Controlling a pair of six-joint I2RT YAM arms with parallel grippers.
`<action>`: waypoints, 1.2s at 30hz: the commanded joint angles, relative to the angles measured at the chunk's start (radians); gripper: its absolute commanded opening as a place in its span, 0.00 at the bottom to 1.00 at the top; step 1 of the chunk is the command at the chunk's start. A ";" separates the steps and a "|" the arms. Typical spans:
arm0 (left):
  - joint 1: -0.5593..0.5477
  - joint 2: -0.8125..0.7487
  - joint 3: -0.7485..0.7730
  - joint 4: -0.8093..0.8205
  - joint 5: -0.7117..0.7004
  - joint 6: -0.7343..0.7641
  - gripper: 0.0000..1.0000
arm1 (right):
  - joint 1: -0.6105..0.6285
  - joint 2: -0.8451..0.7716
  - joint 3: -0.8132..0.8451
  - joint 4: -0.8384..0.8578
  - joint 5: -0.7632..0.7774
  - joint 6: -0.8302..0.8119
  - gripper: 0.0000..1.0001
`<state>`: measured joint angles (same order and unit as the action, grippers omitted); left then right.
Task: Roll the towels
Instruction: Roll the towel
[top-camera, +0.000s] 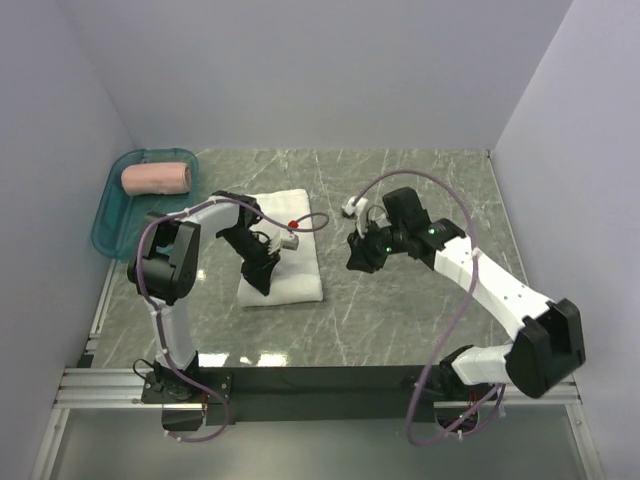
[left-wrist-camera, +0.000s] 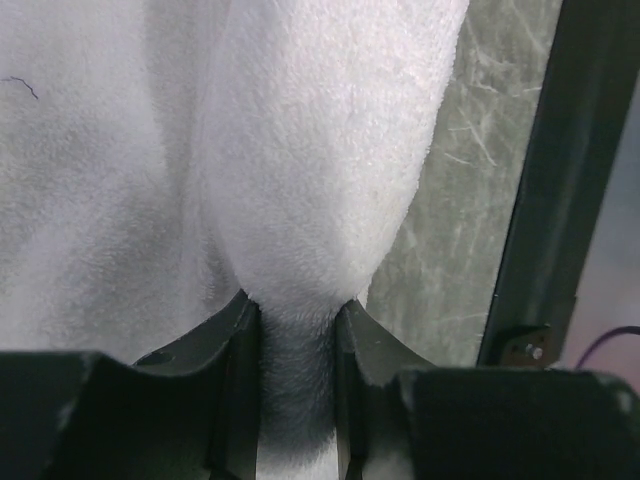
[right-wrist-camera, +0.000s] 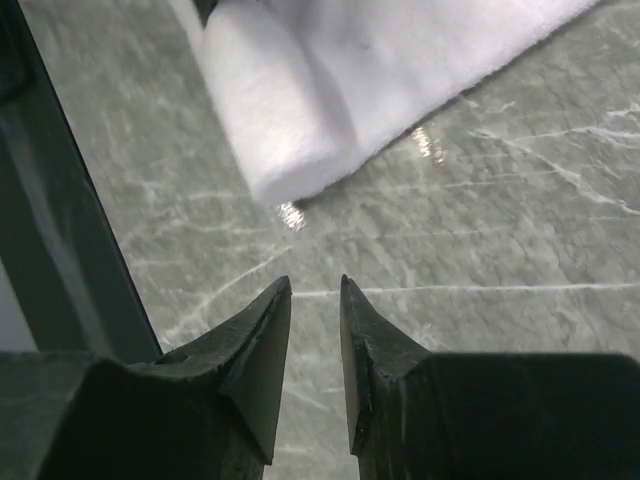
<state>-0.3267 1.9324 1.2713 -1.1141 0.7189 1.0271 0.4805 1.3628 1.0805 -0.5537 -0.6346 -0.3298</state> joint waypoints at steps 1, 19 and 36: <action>0.006 0.125 -0.001 -0.087 -0.151 0.054 0.10 | 0.107 -0.105 -0.057 0.041 0.117 -0.057 0.33; 0.014 0.243 0.111 -0.121 -0.168 0.051 0.12 | 0.581 0.258 -0.019 0.399 0.582 -0.282 0.68; 0.166 0.083 0.166 -0.095 -0.001 0.039 0.58 | 0.423 0.476 0.111 0.034 0.106 -0.226 0.00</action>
<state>-0.2291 2.0892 1.4220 -1.3174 0.7635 1.0302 0.9485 1.7805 1.1698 -0.3080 -0.3199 -0.6170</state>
